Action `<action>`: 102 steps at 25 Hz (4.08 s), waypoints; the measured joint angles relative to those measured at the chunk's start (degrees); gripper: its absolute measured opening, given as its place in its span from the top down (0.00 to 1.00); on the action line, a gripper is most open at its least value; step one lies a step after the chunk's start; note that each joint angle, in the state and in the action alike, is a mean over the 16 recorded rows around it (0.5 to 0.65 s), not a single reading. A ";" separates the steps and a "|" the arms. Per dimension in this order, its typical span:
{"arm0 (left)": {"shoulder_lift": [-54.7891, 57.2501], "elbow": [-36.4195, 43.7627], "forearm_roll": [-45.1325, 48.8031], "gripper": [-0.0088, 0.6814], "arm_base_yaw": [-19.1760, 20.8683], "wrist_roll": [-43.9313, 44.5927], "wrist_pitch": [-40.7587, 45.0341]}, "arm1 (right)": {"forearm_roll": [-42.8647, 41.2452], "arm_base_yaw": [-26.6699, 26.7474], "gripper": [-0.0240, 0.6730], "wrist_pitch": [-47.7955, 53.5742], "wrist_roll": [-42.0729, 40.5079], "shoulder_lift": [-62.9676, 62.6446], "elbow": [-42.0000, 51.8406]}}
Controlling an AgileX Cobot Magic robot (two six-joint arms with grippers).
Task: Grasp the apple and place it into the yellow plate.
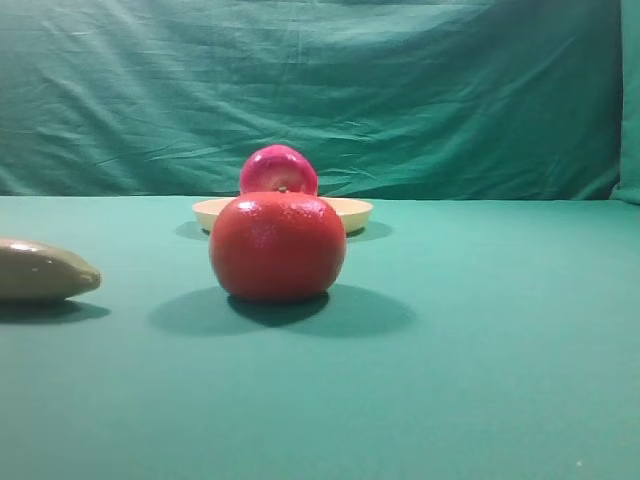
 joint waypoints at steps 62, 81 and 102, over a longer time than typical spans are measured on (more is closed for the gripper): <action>0.00 0.00 0.00 0.76 0.00 0.00 0.00 | 1.71 -25.25 0.97 -23.54 2.22 -79.21 80.34; 0.00 0.00 0.00 0.76 0.00 0.00 0.00 | 2.50 -26.63 0.97 -16.64 0.49 -79.21 80.64; 0.00 0.00 0.00 0.76 0.00 0.00 0.00 | 2.50 -26.63 0.97 -16.46 0.33 -79.21 80.60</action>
